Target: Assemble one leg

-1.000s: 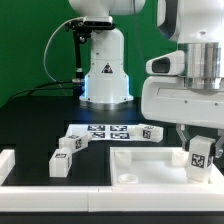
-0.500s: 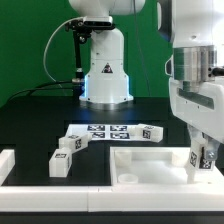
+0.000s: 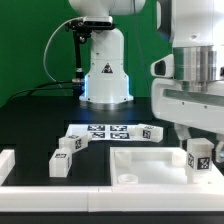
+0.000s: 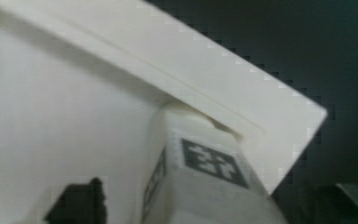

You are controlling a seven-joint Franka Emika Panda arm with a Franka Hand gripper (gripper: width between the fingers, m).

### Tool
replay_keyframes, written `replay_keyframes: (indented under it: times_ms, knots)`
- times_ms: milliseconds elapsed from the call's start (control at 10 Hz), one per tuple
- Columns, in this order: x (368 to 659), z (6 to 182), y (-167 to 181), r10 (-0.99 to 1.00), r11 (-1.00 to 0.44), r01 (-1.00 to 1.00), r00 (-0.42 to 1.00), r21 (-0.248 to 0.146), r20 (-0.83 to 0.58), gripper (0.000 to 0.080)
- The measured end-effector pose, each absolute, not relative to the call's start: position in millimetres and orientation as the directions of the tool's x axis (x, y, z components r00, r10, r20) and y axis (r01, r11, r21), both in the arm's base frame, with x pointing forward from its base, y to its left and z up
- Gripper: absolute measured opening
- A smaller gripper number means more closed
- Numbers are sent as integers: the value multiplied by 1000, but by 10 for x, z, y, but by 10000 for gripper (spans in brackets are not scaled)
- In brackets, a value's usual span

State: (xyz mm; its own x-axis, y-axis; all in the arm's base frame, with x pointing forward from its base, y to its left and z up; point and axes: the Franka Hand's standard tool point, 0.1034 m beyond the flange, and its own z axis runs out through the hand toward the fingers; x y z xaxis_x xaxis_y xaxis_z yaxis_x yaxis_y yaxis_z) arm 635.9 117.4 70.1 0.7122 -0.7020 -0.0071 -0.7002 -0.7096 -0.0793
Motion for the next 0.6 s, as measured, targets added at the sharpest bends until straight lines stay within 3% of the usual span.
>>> replay_keyframes:
  times_ms: [400, 600]
  knots:
    - [6355, 692, 1152, -464, -884, -461, 886, -75, 16, 647]
    - [6384, 728, 1152, -125, -992, -123, 990, -33, 61, 649]
